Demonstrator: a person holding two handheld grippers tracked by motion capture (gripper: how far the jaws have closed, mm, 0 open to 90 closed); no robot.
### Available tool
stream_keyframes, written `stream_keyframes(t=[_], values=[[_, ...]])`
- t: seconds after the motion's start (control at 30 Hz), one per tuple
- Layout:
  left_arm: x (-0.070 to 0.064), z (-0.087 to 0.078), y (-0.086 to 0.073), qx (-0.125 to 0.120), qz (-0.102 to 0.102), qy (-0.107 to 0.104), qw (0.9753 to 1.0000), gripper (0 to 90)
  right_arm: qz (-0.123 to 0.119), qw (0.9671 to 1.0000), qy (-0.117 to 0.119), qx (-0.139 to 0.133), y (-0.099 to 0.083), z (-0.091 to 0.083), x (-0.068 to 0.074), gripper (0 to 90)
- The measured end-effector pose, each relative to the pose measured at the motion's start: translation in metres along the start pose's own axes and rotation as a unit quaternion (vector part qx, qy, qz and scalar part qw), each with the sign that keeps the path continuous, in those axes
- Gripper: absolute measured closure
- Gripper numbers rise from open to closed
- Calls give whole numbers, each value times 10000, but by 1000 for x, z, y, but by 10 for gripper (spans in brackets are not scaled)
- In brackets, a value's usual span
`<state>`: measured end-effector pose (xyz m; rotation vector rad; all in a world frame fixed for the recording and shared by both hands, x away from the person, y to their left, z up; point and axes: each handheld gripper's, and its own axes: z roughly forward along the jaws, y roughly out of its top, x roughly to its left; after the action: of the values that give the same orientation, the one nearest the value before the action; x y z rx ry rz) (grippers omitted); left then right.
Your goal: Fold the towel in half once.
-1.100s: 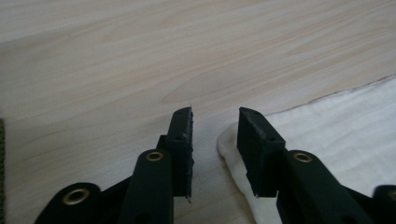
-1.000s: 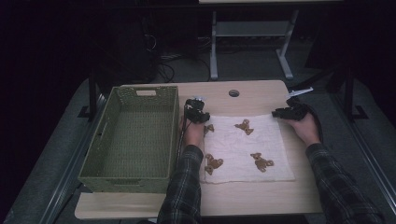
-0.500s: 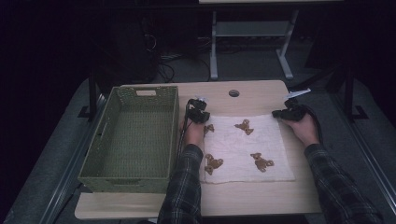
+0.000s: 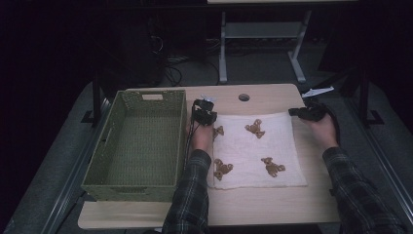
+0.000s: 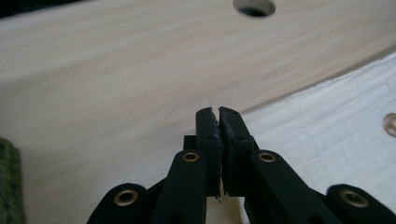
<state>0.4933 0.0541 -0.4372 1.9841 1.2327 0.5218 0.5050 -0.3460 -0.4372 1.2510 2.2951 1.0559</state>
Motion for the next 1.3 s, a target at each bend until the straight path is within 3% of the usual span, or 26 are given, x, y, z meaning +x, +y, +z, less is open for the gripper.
stream_keyframes(t=[0.17, 0.37, 0.47, 0.97, 1.13, 1.3], values=[[-6, -15, 16, -268, 121, -18, 9996, 872, -129, 9997, -194, -121, 16, -14, -5, 884], [-9, -27, 17, -341, 226, 40, 9992, 871, -136, 9995, -125, -248, 14, -24, -3, 883], [-11, -35, 12, -278, 348, 23, 9990, 871, -121, 9995, -16, -286, 5, -27, 0, 883], [-29, -62, -18, -56, 527, 8, 9986, 872, -137, 9985, 340, -399, -31, -51, 18, 884], [-38, -70, -28, 17, 668, 78, 9977, 873, -169, 9985, 349, -394, -42, -59, 28, 884], [-42, -80, -38, 30, 637, 110, 9979, 873, -211, 9983, 366, -397, -51, -64, 37, 884]])
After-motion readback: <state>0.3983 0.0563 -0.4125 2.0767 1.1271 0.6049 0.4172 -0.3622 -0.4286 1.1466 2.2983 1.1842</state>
